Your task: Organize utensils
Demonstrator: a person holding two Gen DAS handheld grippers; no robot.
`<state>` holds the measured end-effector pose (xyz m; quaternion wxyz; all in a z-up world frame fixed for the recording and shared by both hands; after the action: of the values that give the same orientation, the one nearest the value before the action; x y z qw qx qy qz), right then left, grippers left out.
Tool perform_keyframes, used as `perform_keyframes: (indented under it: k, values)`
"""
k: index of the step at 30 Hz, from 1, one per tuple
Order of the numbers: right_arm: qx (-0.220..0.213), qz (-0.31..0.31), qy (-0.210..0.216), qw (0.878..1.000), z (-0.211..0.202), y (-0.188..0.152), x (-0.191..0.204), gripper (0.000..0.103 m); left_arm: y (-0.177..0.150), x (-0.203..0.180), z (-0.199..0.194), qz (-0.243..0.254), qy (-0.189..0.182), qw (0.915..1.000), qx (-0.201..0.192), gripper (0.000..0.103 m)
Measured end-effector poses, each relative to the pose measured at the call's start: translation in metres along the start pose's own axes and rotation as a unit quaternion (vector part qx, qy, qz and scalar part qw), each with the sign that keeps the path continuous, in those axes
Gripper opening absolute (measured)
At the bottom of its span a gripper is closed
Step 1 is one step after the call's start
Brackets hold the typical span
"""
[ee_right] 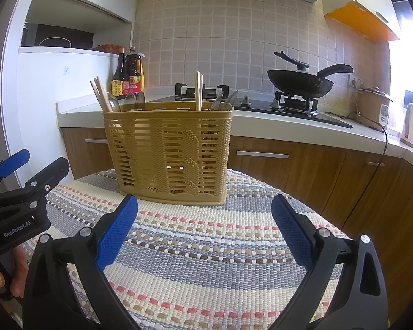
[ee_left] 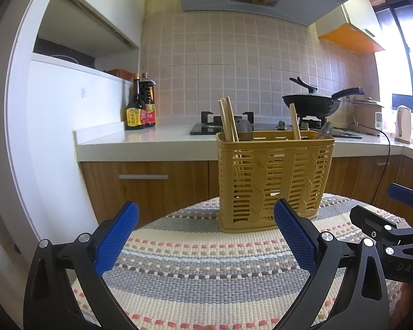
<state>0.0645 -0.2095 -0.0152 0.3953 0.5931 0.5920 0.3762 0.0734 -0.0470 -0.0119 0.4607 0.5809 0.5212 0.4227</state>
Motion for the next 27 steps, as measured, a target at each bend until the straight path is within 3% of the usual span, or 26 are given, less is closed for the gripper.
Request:
perform_keyframes:
  k: [14, 27]
  values:
    - [0.001, -0.001, 0.001, 1.0, 0.0005, -0.0013, 0.0025, 0.093, 0.0002, -0.0008, 0.0008, 0.003, 0.002, 1.0, 0.002, 0.095]
    - [0.004, 0.002, 0.0, 1.0, 0.0018, -0.0013, 0.0014, 0.093, 0.0013, 0.003, 0.0003, 0.001, 0.029, 0.9996, -0.001, 0.095]
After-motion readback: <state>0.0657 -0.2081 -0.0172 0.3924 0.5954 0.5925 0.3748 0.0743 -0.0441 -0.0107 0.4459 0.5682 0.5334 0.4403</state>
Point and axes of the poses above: each gripper's, at about its wrist camera, not at the fingertips, and z roughly the way its jaws point, x to its left, y to its top, the point moved 2 cm from there along z, roughly the way its jaws point, and after that the axes turned 2 degrees about -x, right-handed, at the moved point
